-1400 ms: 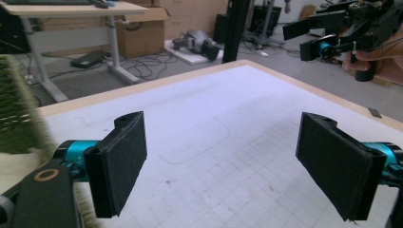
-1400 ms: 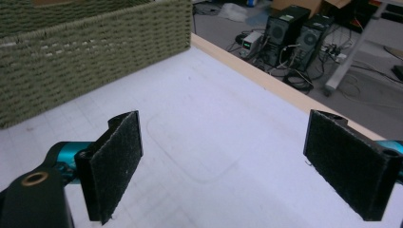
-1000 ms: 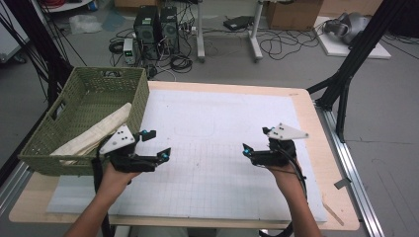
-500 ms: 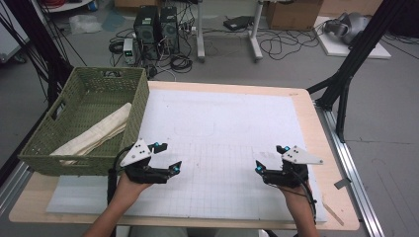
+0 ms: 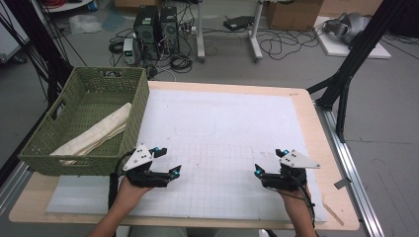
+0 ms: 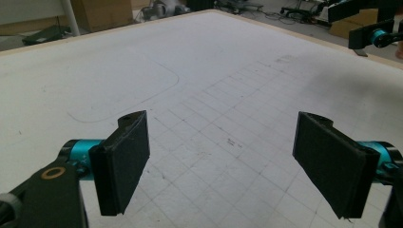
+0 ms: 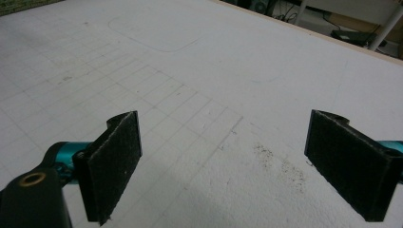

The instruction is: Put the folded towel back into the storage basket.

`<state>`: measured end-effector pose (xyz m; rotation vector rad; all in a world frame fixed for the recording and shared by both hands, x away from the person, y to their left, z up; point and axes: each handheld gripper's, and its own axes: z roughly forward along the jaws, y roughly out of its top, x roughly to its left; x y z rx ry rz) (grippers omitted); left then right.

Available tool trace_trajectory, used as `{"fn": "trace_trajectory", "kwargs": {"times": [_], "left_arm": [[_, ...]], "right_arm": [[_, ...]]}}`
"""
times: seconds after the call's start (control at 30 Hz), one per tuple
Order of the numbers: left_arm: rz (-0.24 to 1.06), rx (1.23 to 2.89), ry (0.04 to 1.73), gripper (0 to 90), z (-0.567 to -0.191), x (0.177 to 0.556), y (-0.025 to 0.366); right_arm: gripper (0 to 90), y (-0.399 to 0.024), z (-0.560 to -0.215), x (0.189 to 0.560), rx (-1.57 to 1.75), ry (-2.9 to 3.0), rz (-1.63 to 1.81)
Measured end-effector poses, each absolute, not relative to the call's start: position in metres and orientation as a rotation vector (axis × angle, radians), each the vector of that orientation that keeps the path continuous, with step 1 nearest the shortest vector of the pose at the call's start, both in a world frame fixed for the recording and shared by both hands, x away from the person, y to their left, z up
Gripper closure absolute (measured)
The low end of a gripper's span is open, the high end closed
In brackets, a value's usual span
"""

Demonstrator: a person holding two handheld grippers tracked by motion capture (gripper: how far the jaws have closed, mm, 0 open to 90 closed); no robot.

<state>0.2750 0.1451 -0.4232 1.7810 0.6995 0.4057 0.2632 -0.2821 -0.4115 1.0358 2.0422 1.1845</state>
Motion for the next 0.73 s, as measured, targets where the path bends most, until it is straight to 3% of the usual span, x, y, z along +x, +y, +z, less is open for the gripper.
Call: {"fn": "trace_trajectory", "kwargs": {"times": [0.73], "left_arm": [[0.414,1.781,0.720,20.3,-0.4237,0.2777,0.1489]], "right_arm": [[11.4,-0.2818,-0.4121,0.2640,1.035,2.046,1.200]]}}
